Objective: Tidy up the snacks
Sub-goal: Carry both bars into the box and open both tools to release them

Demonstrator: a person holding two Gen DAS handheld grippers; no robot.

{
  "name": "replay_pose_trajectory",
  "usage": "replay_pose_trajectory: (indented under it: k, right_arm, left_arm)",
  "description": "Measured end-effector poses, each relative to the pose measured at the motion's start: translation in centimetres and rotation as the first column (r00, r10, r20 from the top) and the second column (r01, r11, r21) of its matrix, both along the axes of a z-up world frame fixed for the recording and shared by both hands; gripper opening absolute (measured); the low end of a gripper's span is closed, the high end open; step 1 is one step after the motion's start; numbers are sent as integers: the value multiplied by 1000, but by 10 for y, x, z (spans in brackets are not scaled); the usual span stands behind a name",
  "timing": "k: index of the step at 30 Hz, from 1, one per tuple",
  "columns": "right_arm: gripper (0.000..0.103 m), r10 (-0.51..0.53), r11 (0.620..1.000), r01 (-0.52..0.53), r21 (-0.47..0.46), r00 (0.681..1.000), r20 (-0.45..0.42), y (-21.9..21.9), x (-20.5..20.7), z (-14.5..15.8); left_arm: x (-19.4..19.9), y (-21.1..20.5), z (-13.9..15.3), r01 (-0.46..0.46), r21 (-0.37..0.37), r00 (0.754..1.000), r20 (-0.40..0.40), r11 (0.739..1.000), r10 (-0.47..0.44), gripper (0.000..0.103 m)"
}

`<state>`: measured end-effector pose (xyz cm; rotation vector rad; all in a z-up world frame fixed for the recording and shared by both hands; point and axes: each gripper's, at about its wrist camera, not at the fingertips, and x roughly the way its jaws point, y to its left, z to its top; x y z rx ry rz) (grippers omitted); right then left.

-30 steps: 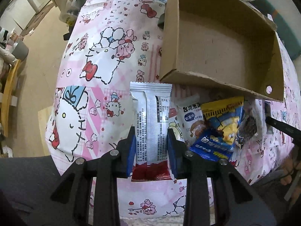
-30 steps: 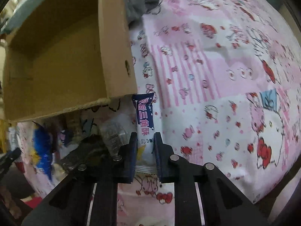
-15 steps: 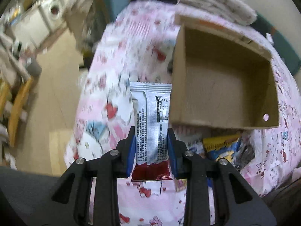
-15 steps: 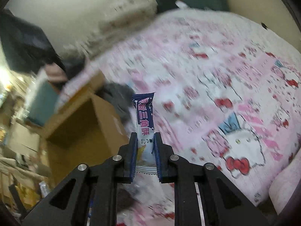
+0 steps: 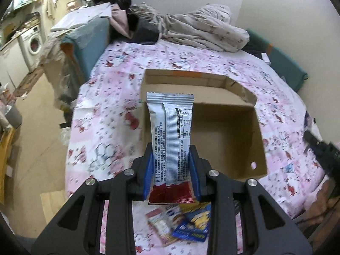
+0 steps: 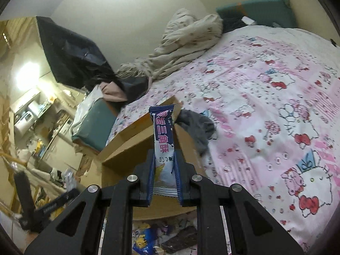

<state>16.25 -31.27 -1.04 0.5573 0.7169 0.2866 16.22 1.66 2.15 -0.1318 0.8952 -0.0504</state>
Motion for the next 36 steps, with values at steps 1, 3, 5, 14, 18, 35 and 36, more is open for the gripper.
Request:
replay_pose_trajectory:
  k: [1,3,5,14,18,35,36]
  right_arm:
    - [18,4,1000,-4,-1,1000,-7,2,2,-2]
    - [18,11,1000,-11,-11,1000,-22,5,8,-7]
    - [18,18,1000,-18,-17,999,-31,8,14,-10]
    - [18,97,990,-108,-95,989,-110,36,35,-33]
    - [18,146,981,-162,-107,978,-148,52,40,-43]
    - [20,215,971,-233,-63,954,-208,71,49,-58]
    - [22,226,969,-242,-52,951,-212,71,49,-58]
  left_arm:
    - [9,-4,1,11,2,1000,5,1000,-11,27]
    - [20,-13,-1,29,31,999,21,999,-29,27]
    - [29,-19,-3,38,35,999,25,999,-38,27]
    - [49,-30,-48,56,9,997,-58,998,-55,27]
    - [52,-30,-60,41,5,995,-93,999,-40,27]
    - [51,-45,-73,74,45,989,-132,996,-68,27]
    - [50,-47,-72,82,50,989,-129,995,-75,27]
